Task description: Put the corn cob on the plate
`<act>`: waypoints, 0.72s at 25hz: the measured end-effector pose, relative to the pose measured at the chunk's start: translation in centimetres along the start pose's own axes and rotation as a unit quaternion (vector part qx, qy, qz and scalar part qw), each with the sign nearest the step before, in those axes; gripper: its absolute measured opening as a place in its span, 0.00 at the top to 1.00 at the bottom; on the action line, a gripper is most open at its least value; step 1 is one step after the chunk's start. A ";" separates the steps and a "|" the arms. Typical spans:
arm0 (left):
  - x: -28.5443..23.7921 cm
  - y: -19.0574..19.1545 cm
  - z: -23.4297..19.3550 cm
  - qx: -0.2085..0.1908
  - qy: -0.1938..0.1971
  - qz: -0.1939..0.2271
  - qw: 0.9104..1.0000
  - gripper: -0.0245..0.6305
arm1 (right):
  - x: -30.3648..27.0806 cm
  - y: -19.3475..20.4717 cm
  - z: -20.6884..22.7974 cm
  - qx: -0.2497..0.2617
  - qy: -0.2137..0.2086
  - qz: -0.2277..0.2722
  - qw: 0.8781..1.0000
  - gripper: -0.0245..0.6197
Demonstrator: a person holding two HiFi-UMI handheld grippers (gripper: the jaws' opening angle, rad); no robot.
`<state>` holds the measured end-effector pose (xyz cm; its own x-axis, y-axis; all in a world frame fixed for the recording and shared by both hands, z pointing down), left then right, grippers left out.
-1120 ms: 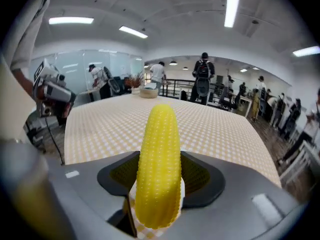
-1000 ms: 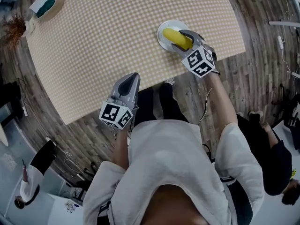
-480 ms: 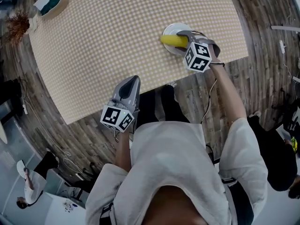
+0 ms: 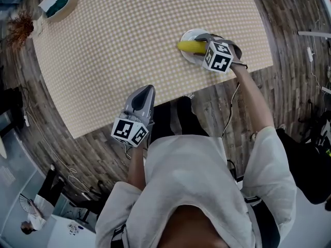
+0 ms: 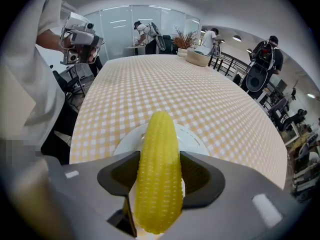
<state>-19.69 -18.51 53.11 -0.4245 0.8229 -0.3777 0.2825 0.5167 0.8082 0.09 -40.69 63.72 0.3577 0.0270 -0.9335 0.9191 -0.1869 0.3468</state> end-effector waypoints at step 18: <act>0.2 -1.7 1.7 -0.028 0.012 0.021 0.999 0.95 | 4.5 -0.9 0.3 -0.015 0.051 0.060 0.997 0.53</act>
<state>-18.77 -18.79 50.86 -0.4334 0.8375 -0.3327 0.2518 0.4670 0.8476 0.83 -40.74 59.20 0.4793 0.1060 -0.8712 0.8724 -0.1663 0.4597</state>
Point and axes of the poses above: the fingertips, and each gripper's own axes: x backward along the fingers, z to its right, y out of its underside, the point moved 8 cm from there along x, backward along the fingers, and after that the axes turned 3 degrees about -z, right-handed, at the moved point
